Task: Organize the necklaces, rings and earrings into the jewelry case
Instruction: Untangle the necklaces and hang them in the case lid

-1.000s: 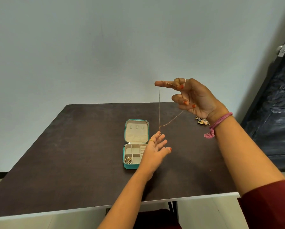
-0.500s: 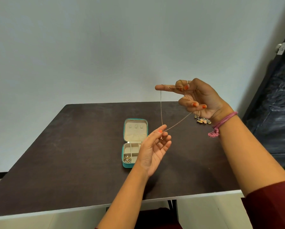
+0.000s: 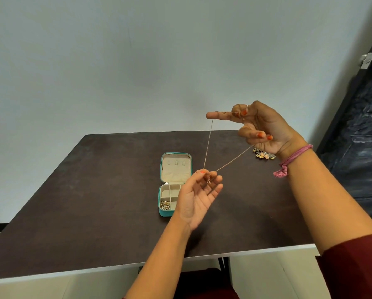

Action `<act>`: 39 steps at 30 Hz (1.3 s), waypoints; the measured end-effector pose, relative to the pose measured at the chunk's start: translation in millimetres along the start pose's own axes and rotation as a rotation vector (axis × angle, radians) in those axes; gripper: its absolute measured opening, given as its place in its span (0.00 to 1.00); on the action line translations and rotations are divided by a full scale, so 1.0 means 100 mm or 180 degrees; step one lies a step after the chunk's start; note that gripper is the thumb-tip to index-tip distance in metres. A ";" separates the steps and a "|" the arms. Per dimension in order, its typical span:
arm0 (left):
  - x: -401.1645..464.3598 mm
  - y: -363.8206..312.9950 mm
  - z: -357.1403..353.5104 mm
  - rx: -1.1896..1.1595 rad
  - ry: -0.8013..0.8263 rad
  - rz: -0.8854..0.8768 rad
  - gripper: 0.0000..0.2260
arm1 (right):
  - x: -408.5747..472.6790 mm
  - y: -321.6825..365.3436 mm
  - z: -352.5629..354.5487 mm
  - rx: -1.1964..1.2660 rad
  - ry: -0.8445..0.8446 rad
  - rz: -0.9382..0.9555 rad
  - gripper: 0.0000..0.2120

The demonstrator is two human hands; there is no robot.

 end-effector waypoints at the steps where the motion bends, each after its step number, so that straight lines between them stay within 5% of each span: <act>1: 0.00 0.00 0.01 -0.0043 0.0006 0.0018 0.03 | 0.00 0.00 0.01 0.0019 -0.0004 0.0010 0.09; 21: -0.14 -0.04 0.16 0.0124 0.0059 -0.0016 0.07 | -0.08 0.07 0.43 -0.0538 -0.1857 0.0315 0.03; 33: -0.24 0.08 0.28 0.0733 -0.0057 -0.0008 0.10 | -0.04 -0.01 0.62 -0.1664 -0.2176 0.0001 0.10; 39: -0.26 0.11 0.39 0.1235 -0.0290 -0.0077 0.11 | -0.01 -0.05 0.74 -0.1311 -0.2256 0.0210 0.10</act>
Point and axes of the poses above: each hand's wrist, its own x-axis towards the middle knuckle, its own z-axis out of the back of the hand, y = z × x, the point moved 6 cm from there along x, towards the middle knuckle, and after that the axes turned 14 degrees about -z, right-handed, at the moved point
